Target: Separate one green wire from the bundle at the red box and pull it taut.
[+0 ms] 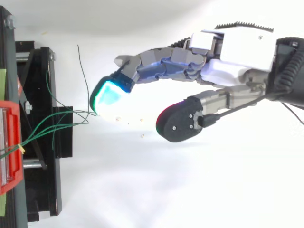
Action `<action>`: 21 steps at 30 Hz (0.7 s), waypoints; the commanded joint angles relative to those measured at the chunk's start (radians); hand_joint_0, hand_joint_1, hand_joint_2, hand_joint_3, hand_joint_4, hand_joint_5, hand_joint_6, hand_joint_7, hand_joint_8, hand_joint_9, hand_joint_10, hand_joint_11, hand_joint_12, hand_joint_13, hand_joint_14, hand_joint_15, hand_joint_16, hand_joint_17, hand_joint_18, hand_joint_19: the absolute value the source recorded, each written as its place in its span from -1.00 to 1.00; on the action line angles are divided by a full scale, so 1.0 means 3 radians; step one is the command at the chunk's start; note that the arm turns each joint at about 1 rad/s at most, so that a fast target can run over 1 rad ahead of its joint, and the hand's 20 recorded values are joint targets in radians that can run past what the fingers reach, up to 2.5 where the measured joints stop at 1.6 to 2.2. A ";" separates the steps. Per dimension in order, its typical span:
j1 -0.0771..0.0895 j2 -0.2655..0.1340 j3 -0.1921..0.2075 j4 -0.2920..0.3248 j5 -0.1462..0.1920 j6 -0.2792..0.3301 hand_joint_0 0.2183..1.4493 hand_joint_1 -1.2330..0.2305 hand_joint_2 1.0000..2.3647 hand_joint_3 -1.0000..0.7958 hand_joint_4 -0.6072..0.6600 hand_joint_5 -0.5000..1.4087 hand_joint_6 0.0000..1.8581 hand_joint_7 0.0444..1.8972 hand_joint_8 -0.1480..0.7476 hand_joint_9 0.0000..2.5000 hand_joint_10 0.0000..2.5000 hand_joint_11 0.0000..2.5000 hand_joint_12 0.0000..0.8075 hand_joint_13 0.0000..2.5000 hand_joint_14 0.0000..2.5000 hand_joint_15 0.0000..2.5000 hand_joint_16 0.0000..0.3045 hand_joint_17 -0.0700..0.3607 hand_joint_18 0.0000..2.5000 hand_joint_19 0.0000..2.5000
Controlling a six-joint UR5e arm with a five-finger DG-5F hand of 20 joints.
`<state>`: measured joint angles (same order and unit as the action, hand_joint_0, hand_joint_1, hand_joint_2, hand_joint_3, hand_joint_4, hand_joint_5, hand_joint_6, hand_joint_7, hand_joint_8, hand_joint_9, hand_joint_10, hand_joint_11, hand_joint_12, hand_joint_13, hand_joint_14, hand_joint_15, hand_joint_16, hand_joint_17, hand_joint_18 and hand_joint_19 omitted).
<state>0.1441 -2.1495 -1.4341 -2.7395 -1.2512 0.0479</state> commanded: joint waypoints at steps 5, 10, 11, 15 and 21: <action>-0.0025 -0.0214 0.0000 0.0347 0.0193 -0.0001 -0.56 -0.11 -1.00 -0.43 0.29 -0.71 -0.46 -0.21 -0.15 -0.72 -1.00 -0.93 -0.18 -1.00 -1.00 -1.00 -0.62 -0.07 -1.00 -1.00; -0.0041 -0.0336 0.0000 0.0731 0.0285 -0.0083 -0.56 -0.11 -1.00 -0.44 0.29 -0.71 -0.46 -0.21 -0.15 -0.71 -1.00 -0.93 -0.18 -1.00 -1.00 -0.99 -0.62 -0.07 -1.00 -1.00; -0.0041 -0.0341 0.0005 0.0772 0.0290 -0.0119 -0.56 -0.10 -1.00 -0.43 0.29 -0.71 -0.46 -0.21 -0.15 -0.71 -1.00 -0.92 -0.18 -1.00 -1.00 -0.99 -0.62 -0.07 -1.00 -1.00; -0.0041 -0.0372 0.0000 0.0828 0.0341 -0.0216 -0.56 -0.10 -1.00 -0.43 0.30 -0.70 -0.46 -0.20 -0.14 -0.71 -1.00 -0.92 -0.19 -1.00 -1.00 -0.99 -0.62 -0.07 -1.00 -1.00; -0.0041 -0.0464 0.0092 0.0848 0.0372 -0.0334 -0.56 -0.10 -1.00 -0.43 0.31 -0.70 -0.46 -0.20 -0.14 -0.70 -1.00 -0.93 -0.19 -1.00 -1.00 -0.99 -0.62 -0.07 -1.00 -1.00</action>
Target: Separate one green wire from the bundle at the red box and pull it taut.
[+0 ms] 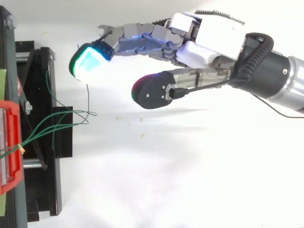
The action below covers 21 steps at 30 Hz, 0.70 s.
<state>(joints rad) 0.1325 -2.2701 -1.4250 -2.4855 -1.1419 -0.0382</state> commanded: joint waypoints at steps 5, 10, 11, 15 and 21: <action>0.0008 -0.0231 0.0332 -0.0172 -0.0044 0.0051 -0.56 -0.10 -1.00 -0.42 0.31 -0.70 -0.46 -0.19 -0.13 -0.70 -1.00 -0.93 -0.19 -1.00 -1.00 -1.00 -0.62 -0.08 -1.00 -1.00; 0.0024 -0.0318 0.0532 -0.0387 -0.0146 0.0071 -0.56 -0.10 -1.00 -0.42 0.32 -0.69 -0.46 -0.19 -0.14 -0.70 -1.00 -0.93 -0.19 -0.99 -1.00 -1.00 -0.63 -0.08 -1.00 -1.00; 0.0034 -0.0318 0.0532 -0.0377 -0.0136 0.0071 -0.56 -0.10 -1.00 -0.42 0.32 -0.69 -0.46 -0.19 -0.14 -0.70 -1.00 -0.93 -0.19 -0.99 -1.00 -0.99 -0.63 -0.08 -1.00 -1.00; 0.0065 -0.0323 0.0532 -0.0290 -0.0151 0.0041 -0.56 -0.10 -1.00 -0.42 0.32 -0.69 -0.46 -0.19 -0.14 -0.69 -1.00 -0.92 -0.18 -0.99 -1.00 -0.99 -0.63 -0.08 -1.00 -1.00; 0.0111 -0.0318 0.0532 -0.0167 -0.0157 -0.0067 -0.55 -0.10 -1.00 -0.42 0.34 -0.68 -0.46 -0.18 -0.13 -0.68 -1.00 -0.92 -0.18 -0.98 -1.00 -0.99 -0.63 -0.08 -1.00 -1.00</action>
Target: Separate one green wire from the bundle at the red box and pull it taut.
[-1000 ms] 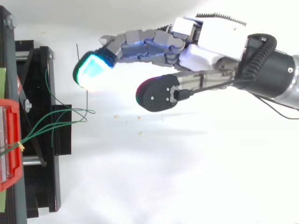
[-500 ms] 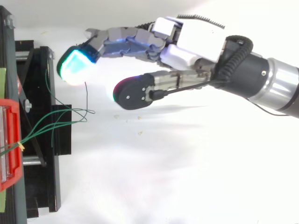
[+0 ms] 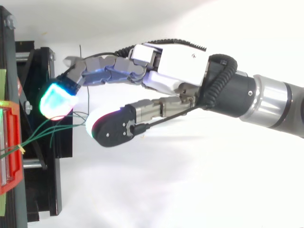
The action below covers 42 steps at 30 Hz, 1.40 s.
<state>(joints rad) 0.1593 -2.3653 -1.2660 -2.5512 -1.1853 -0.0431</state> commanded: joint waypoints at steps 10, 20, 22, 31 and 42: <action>0.0093 -0.0041 0.0078 0.0052 -0.0017 -0.0097 -0.55 -0.10 -1.00 -0.41 0.36 -0.67 -0.46 -0.17 -0.12 -0.67 -1.00 -0.92 -0.18 -0.96 -1.00 -0.98 -0.63 -0.09 -1.00 -1.00; 0.0123 -0.0046 0.0099 0.0026 -0.0017 -0.0097 -0.50 -0.11 -1.00 -0.41 0.39 -0.64 -0.46 -0.12 -0.12 -0.61 -1.00 -0.94 -0.20 -0.90 -1.00 -1.00 -0.64 -0.10 -1.00 -1.00; 0.0123 -0.0041 0.0124 0.0006 -0.0012 -0.0097 -0.49 -0.11 -1.00 -0.40 0.39 -0.63 -0.46 -0.08 -0.12 -0.60 -1.00 -0.94 -0.21 -0.89 -1.00 -1.00 -0.65 -0.12 -1.00 -1.00; 0.0128 -0.0041 0.0359 -0.0424 -0.0027 -0.0081 -0.46 -0.12 -0.99 -0.39 0.37 -0.61 -0.46 0.02 -0.13 -0.57 -1.00 -0.91 -0.23 -0.86 -1.00 -0.99 -0.65 -0.13 -0.97 -1.00; 0.0144 -0.0041 0.0400 -0.0434 -0.0022 -0.0076 -0.44 -0.12 -0.99 -0.38 0.33 -0.60 -0.46 0.08 -0.13 -0.55 -1.00 -0.91 -0.24 -0.84 -1.00 -0.99 -0.66 -0.13 -0.95 -1.00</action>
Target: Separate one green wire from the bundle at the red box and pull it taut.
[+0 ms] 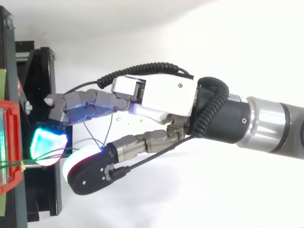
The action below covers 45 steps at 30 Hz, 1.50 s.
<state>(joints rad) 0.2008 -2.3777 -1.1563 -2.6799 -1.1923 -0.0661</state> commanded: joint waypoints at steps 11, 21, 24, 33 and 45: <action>0.0021 0.0000 0.0234 -0.0409 -0.0004 0.0011 -0.43 -0.12 -0.99 -0.36 0.29 -0.59 -0.46 0.13 -0.13 -0.55 -1.00 -0.90 -0.24 -0.84 -1.00 -0.99 -0.66 -0.14 -0.94 -1.00; 0.0041 0.0000 0.0285 -0.0445 0.0001 0.0026 -0.42 -0.15 -0.98 -0.31 0.14 -0.58 -0.46 0.35 -0.14 -0.55 -1.00 -0.90 -0.25 -0.84 -1.00 -0.99 -0.66 -0.14 -0.94 -1.00; 0.0041 0.0000 0.0362 -0.0583 0.0001 0.0026 -0.41 -0.18 -0.98 -0.26 0.13 -0.61 -0.37 0.28 -0.13 -0.55 -0.99 -0.87 -0.25 -0.83 -1.00 -0.99 -0.66 -0.14 -0.94 -1.00; 0.0041 0.0000 0.0403 -0.0716 0.0006 0.0036 -0.40 -0.21 -0.97 -0.18 0.16 -0.66 -0.16 -0.01 -0.13 -0.55 -0.99 -0.83 -0.25 -0.83 -1.00 -0.98 -0.66 -0.14 -0.93 -1.00; 0.0031 0.0000 0.0403 -0.0741 -0.0004 0.0087 -0.46 -0.13 -0.98 -0.31 0.21 -0.67 -0.07 -0.06 -0.11 -0.55 -0.99 -0.82 -0.23 -0.82 -1.00 -0.98 -0.66 -0.13 -0.93 -1.00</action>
<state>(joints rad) 0.2112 -2.3776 -1.0355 -2.8990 -1.1922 -0.0417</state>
